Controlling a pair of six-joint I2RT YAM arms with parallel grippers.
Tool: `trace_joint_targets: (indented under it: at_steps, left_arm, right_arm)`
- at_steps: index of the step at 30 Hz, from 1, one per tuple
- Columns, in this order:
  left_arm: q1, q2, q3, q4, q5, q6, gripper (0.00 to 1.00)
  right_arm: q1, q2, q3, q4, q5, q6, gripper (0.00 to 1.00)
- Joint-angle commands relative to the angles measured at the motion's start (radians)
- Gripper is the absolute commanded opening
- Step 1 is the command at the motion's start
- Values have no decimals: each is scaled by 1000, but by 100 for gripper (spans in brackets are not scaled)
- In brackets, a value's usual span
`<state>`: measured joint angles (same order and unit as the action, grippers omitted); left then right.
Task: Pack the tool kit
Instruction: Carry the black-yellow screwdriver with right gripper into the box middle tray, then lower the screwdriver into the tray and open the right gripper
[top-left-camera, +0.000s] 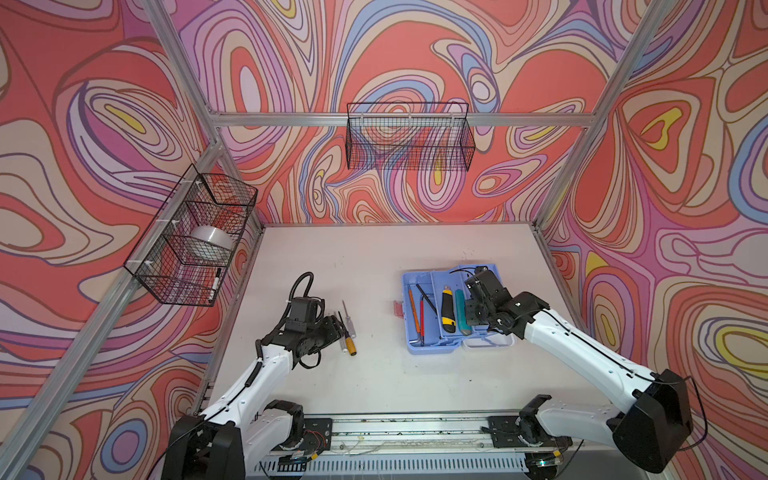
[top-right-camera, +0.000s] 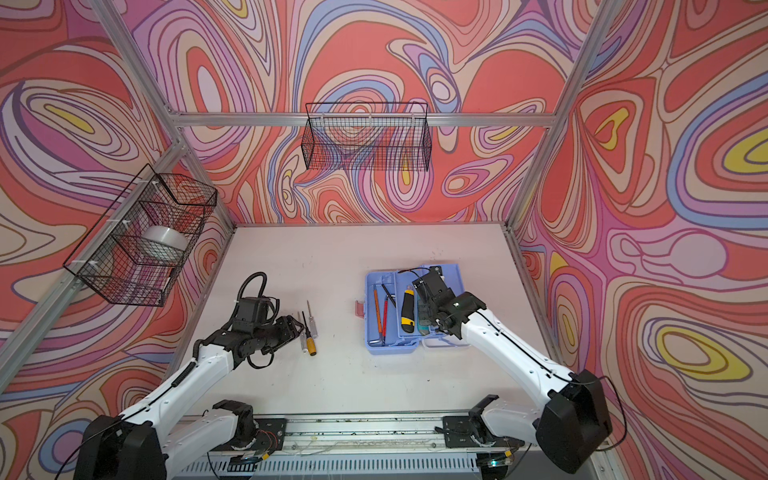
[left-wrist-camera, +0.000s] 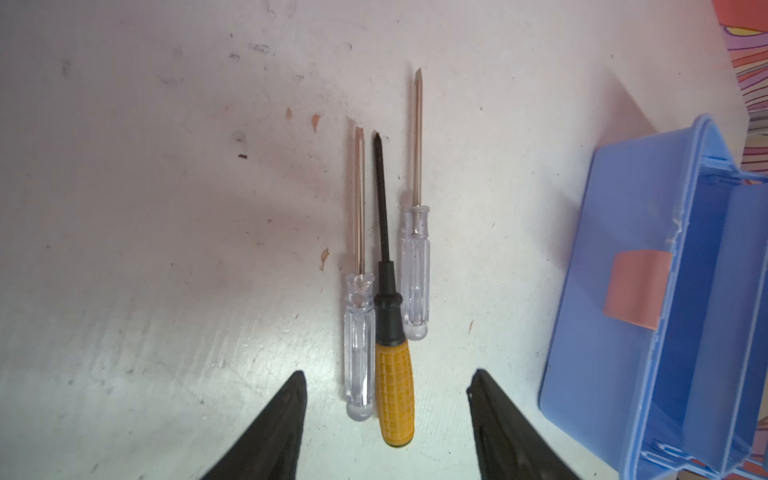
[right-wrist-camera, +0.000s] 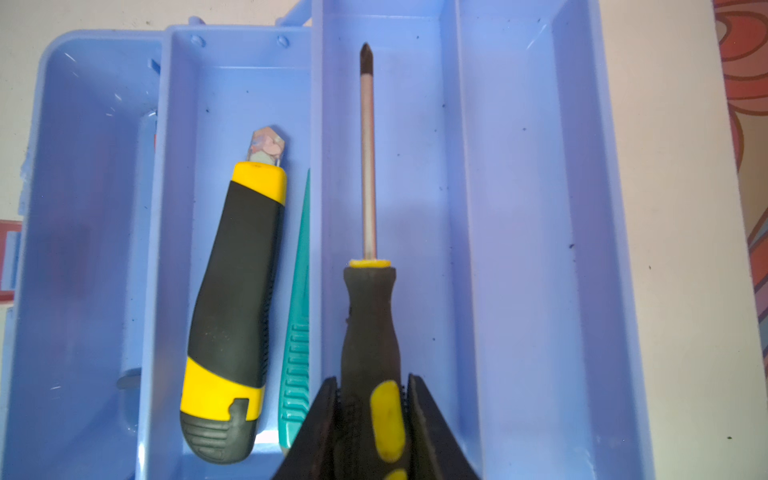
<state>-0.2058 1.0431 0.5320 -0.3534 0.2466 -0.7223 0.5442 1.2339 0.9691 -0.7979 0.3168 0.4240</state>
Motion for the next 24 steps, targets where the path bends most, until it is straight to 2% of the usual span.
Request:
trace_joint_targets:
  at_steps: [1, 10, 19, 24]
  left_arm:
    - [-15, 5, 20, 4, -34, 15, 64]
    - [-21, 6, 24, -4, -45, 21, 64]
    - [-21, -8, 27, -35, -77, 34, 64]
    - [-21, -39, 11, -59, -107, 18, 64]
  right_arm:
    - [-1, 14, -1, 31, -21, 7, 32]
    - [-2, 28, 27, 26, -14, 1, 37]
    - [-1, -40, 173, -12, 6, 8, 37]
    - [46, -10, 233, 32, -84, 32, 36]
